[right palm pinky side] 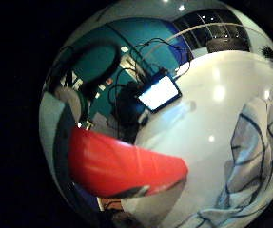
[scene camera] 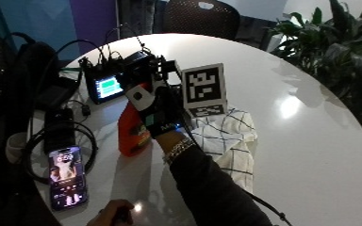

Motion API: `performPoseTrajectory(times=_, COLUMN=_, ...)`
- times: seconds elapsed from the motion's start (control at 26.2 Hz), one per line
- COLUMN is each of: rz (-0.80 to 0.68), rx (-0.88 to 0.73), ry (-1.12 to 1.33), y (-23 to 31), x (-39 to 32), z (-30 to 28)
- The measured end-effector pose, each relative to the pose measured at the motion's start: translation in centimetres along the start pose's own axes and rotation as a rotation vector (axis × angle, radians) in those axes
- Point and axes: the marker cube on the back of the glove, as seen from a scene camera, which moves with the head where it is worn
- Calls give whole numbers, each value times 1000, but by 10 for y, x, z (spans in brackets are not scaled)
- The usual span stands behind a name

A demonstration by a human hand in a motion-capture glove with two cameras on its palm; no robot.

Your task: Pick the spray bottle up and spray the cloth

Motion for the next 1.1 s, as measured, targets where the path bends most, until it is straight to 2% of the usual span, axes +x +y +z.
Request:
performPoseTrajectory(times=0.19, rz=1, rx=-164, ry=134, y=5, x=1, z=9)
performPoseTrajectory(times=0.38, rz=74, rx=-328, ry=256, y=10, x=-6, z=-8)
performPoseTrajectory(times=0.65, rz=81, rx=-576, ry=714, y=14, x=-40, z=-55)
performPoseTrajectory(times=0.84, rz=128, rx=-632, ry=968, y=18, x=-57, z=-83)
performPoseTrajectory(times=1.1, rz=105, rx=-615, ry=1107, y=27, x=-64, z=-86)
